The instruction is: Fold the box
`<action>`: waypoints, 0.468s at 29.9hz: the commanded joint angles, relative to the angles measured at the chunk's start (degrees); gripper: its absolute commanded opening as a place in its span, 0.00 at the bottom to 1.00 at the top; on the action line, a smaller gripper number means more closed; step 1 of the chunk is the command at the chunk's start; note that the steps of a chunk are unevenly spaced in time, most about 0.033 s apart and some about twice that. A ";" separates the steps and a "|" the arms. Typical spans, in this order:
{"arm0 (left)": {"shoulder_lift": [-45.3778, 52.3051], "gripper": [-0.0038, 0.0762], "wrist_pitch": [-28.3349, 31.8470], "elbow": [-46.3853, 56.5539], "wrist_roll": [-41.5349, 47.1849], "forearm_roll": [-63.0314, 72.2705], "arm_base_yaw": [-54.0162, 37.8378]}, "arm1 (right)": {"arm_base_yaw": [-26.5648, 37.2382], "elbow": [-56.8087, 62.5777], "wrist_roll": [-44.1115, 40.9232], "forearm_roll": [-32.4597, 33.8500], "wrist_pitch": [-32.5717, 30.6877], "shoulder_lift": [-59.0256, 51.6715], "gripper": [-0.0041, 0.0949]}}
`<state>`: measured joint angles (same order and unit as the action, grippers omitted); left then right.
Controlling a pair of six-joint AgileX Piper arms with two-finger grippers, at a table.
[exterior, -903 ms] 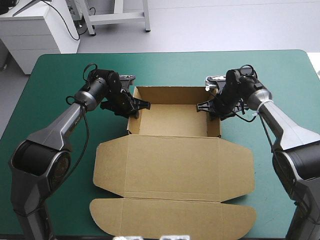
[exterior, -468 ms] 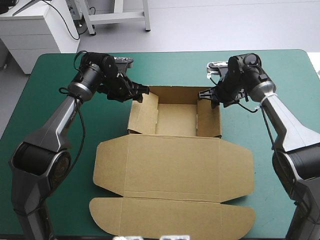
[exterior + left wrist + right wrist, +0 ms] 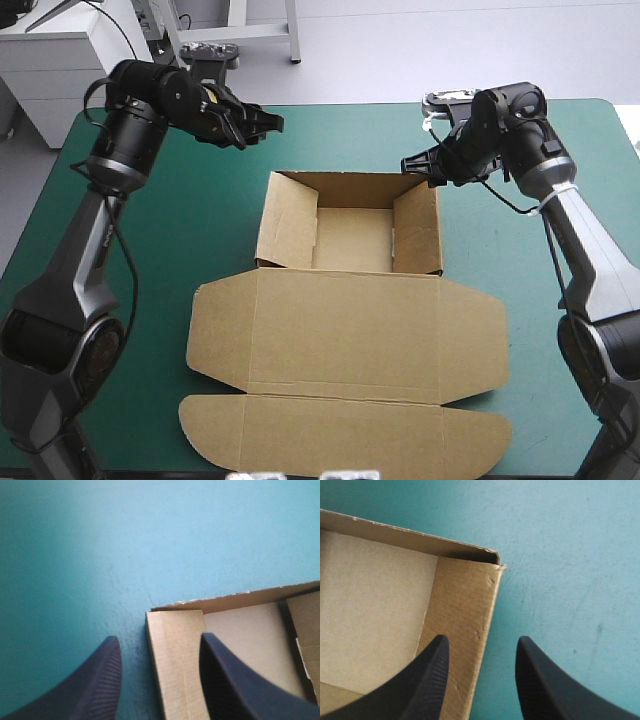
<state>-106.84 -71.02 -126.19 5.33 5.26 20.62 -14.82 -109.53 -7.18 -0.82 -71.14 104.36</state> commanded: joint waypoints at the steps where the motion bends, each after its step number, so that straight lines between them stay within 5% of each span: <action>1: 8.09 0.29 -2.66 -2.10 -2.33 -2.56 -0.12 | 0.02 -1.91 -0.46 0.82 -0.52 -3.87 0.45; 4: 12.50 0.06 -2.66 -1.97 -4.34 -2.68 -0.12 | 0.02 -1.91 -2.94 0.82 -0.52 -4.01 0.45; 14: 30.83 0.04 -1.41 16.61 -9.74 -2.13 -0.12 | 0.02 1.18 -4.30 3.40 -0.52 -4.01 0.45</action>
<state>-81.88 -71.07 -114.93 -3.56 2.78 20.62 -14.82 -108.31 -11.26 1.06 -71.18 103.67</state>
